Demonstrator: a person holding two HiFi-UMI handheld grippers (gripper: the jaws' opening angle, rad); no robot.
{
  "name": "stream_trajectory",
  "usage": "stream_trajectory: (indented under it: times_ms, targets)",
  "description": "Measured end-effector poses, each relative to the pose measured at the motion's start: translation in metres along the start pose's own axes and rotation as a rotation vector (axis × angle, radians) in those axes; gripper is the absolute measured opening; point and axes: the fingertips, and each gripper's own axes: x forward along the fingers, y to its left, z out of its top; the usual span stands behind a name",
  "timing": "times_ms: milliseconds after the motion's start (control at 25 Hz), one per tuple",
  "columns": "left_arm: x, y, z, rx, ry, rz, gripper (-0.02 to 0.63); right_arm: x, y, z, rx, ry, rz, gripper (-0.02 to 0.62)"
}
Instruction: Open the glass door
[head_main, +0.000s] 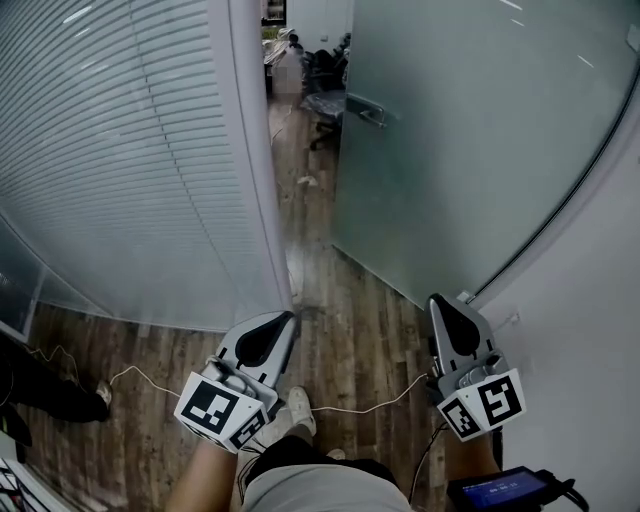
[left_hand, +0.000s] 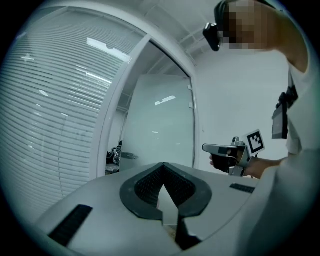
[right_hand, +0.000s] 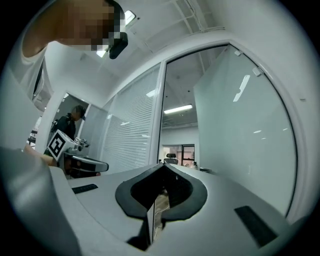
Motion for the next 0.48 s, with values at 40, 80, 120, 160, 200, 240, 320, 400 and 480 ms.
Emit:
stream_trajectory:
  times_ms: [40, 80, 120, 160, 200, 240, 320, 400, 480]
  targets:
    - [-0.004, -0.004, 0.001, 0.001, 0.002, 0.004, -0.002, -0.005, 0.002, 0.003, 0.001, -0.003, 0.003, 0.002]
    - [-0.011, -0.007, 0.005, 0.000, 0.003, 0.007, -0.002, -0.011, 0.006, 0.008, 0.003, -0.004, 0.005, 0.002]
    - [-0.019, -0.011, 0.011, -0.001, 0.005, 0.008, -0.002, -0.017, 0.012, 0.014, 0.005, -0.003, 0.005, 0.002]
    - [-0.029, -0.016, 0.015, 0.001, 0.009, 0.007, -0.002, -0.024, 0.019, 0.020, 0.007, 0.000, 0.003, 0.002]
    - [-0.038, -0.021, 0.017, 0.005, 0.014, 0.005, -0.001, -0.031, 0.026, 0.022, 0.010, 0.003, 0.002, 0.002]
    - [-0.046, -0.024, 0.016, 0.009, 0.017, 0.004, -0.002, -0.038, 0.032, 0.021, 0.013, 0.005, -0.001, 0.002]
    - [-0.057, -0.028, 0.010, 0.009, 0.016, 0.003, -0.002, -0.050, 0.041, 0.016, 0.015, 0.003, -0.007, 0.002]
    - [-0.070, -0.030, 0.011, 0.006, 0.011, 0.002, -0.002, -0.062, 0.053, 0.017, 0.014, 0.000, -0.015, 0.002]
    - [-0.083, -0.032, 0.016, 0.003, 0.011, -0.003, 0.000, -0.072, 0.064, 0.026, 0.017, 0.005, -0.026, 0.000]
